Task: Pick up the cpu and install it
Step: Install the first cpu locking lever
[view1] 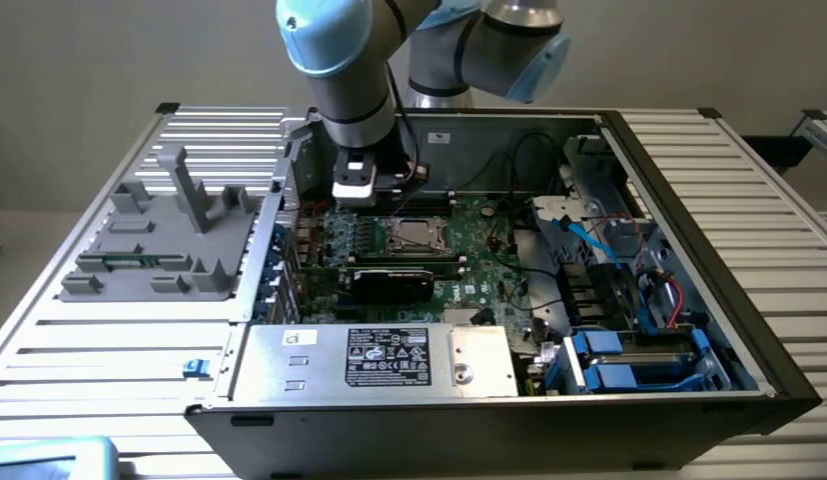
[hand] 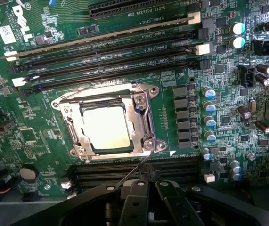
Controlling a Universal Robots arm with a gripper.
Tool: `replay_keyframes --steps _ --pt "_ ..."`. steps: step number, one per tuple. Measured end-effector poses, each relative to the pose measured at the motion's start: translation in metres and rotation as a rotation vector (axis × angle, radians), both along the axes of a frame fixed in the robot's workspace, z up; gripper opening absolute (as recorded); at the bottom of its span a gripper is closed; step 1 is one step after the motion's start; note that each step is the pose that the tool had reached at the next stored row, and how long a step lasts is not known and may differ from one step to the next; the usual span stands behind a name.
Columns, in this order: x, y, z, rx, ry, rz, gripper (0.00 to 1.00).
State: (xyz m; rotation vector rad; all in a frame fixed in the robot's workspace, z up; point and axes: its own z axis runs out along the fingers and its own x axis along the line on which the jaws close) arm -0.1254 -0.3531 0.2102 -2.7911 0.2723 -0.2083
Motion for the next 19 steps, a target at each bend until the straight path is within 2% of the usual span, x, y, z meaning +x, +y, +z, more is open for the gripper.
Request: replay_keyframes --steps 6,8,14,17,19 --pt "-0.001 0.0054 -0.0014 0.0006 -0.0014 -0.007 0.11" --pt "-0.001 0.0055 -0.0015 0.0006 -0.0046 -0.006 0.11" --pt "-0.0015 0.0055 -0.002 0.0007 -0.0054 -0.015 0.11" --pt "-0.0022 0.0055 -0.0026 0.0044 -0.0084 -0.028 0.11" --pt "-0.0022 0.0055 -0.0026 0.0044 -0.0084 -0.029 0.11"
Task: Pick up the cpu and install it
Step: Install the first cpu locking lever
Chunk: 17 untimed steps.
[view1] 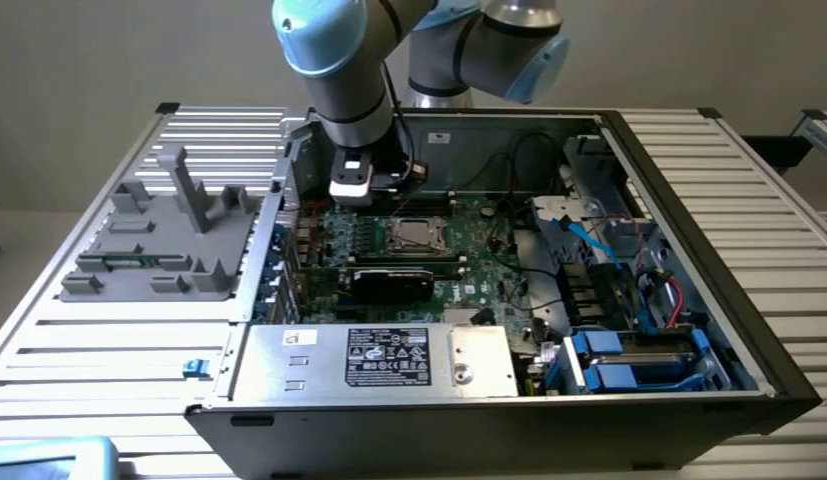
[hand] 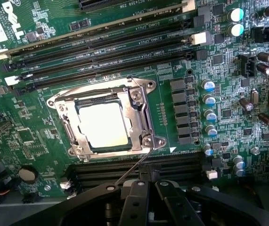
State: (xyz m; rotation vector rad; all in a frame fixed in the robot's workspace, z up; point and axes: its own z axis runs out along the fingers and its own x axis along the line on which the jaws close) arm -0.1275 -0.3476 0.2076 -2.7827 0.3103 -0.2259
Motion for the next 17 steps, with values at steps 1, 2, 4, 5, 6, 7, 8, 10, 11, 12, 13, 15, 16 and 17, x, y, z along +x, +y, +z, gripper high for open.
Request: replay_keyframes --steps 1,2,4,5,6,7,8,10,11,12,13,15,16,17 --pt "-0.0002 0.0 -0.0001 0.0 0.0 0.0 0.11" --pt "-0.0003 0.0 -0.0005 0.0002 -0.0002 0.0 0.11" --pt "-0.0003 0.0 -0.0015 0.0001 -0.0008 0.0 0.11" --pt "-0.0003 0.0 -0.0021 0.0 -0.0015 0.0 0.11" --pt "-0.0003 0.0 -0.0027 0.0001 -0.0023 0.0 0.11" --pt "-0.0003 0.0001 -0.0034 0.0 -0.0028 0.0 0.11" --pt "-0.0004 0.0002 -0.0039 0.0 -0.0032 0.0 0.11" --pt "-0.0003 0.0005 -0.0046 -0.0001 -0.0035 0.0 0.11" --pt "-0.0003 0.0005 -0.0047 -0.0001 -0.0036 0.0 0.11" --pt "-0.0004 0.0006 -0.0049 -0.0001 -0.0038 0.0 0.11" --pt "-0.0004 0.0007 -0.0051 0.0 -0.0041 0.0 0.11" --pt "-0.0003 0.0011 -0.0055 0.0002 -0.0047 0.0 0.11" --pt "-0.0003 0.0014 -0.0056 0.0001 -0.0048 0.0 0.11" --pt "-0.0003 0.0016 -0.0057 0.0001 -0.0048 0.0 0.11"
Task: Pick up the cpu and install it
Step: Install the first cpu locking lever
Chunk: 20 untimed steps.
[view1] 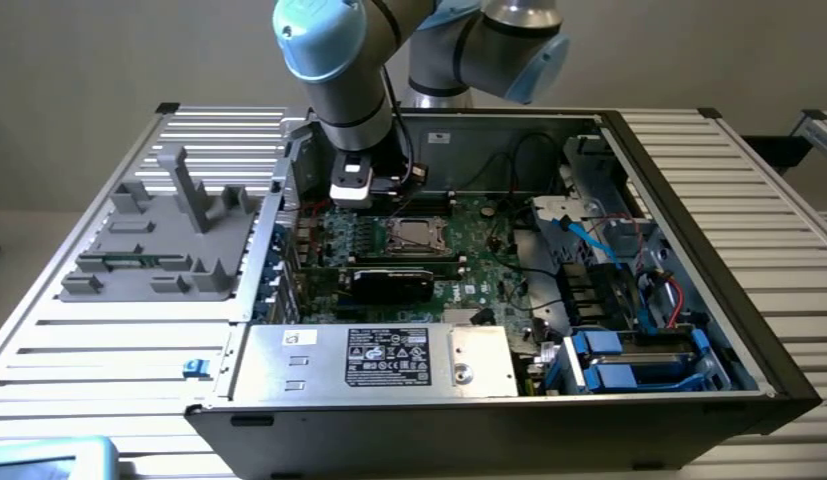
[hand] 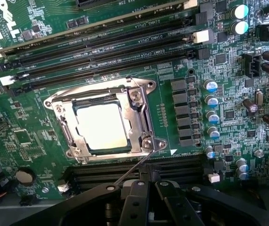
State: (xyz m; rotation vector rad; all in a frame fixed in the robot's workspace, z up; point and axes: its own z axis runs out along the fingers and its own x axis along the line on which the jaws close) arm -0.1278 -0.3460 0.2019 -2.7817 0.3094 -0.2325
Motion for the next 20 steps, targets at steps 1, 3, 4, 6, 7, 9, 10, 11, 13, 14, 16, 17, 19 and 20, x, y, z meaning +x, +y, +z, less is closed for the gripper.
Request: replay_keyframes --steps 1,3,4,6,7,9,10,11,13,14,16,17,19,20 --pt "0.0 0.0003 -0.0001 0.0 0.0 0.0 0.11" --pt "0.0 0.0009 -0.0006 0.0001 -0.0001 0.0 0.11" --pt "0.0 0.0009 -0.0006 0.0 0.0 0.0 0.11" --pt "0.0002 0.001 -0.0008 -0.0001 -0.0001 0.0 0.11" --pt "0.0004 0.0011 -0.001 0.0001 -0.0004 0.0 0.11" --pt "0.0008 0.0013 -0.0011 0.0 -0.0006 0.0 0.11" --pt "0.001 0.0013 -0.0011 -0.0001 -0.0008 0.0 0.11" --pt "0.0011 0.0013 -0.0011 -0.0002 -0.0012 0.0 0.11" --pt "0.002 0.0014 -0.0012 -0.0001 -0.0018 0.0 0.11" --pt "0.0023 0.0015 -0.0014 0.0 -0.0021 0.0 0.11" --pt "0.0026 0.0015 -0.0014 -0.0002 -0.0025 0.0 0.11" --pt "0.0026 0.0015 -0.0015 -0.0002 -0.0026 0.0 0.11" --pt "0.0027 0.0015 -0.0017 -0.0004 -0.0029 0.0 0.11" --pt "0.0028 0.0015 -0.002 -0.0005 -0.0031 0.0 0.11"
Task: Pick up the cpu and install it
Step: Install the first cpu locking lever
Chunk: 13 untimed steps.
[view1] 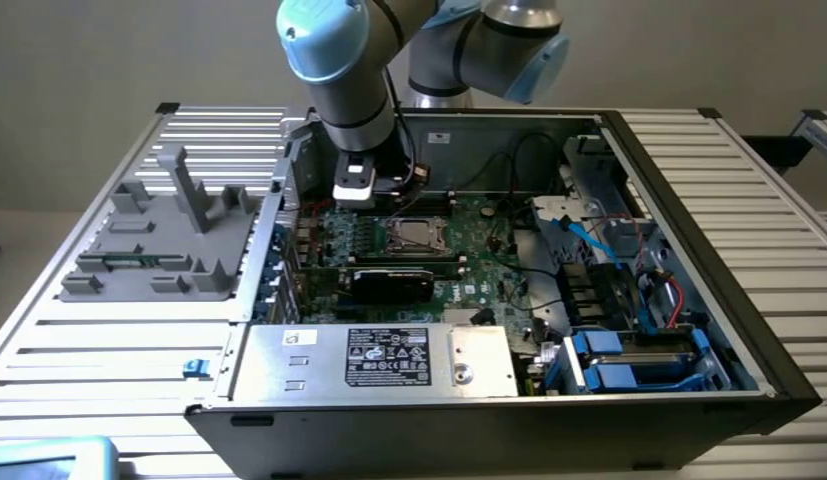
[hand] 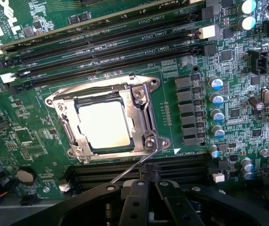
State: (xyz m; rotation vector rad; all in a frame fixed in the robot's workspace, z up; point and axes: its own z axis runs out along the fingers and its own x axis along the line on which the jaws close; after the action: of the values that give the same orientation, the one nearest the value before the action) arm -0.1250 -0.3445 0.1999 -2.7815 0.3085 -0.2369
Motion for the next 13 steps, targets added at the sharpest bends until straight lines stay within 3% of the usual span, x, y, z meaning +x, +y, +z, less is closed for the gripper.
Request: replay_keyframes --steps 13 --pt "-0.0007 -0.0008 -0.0012 0.0 -0.0021 0.0 0.11"
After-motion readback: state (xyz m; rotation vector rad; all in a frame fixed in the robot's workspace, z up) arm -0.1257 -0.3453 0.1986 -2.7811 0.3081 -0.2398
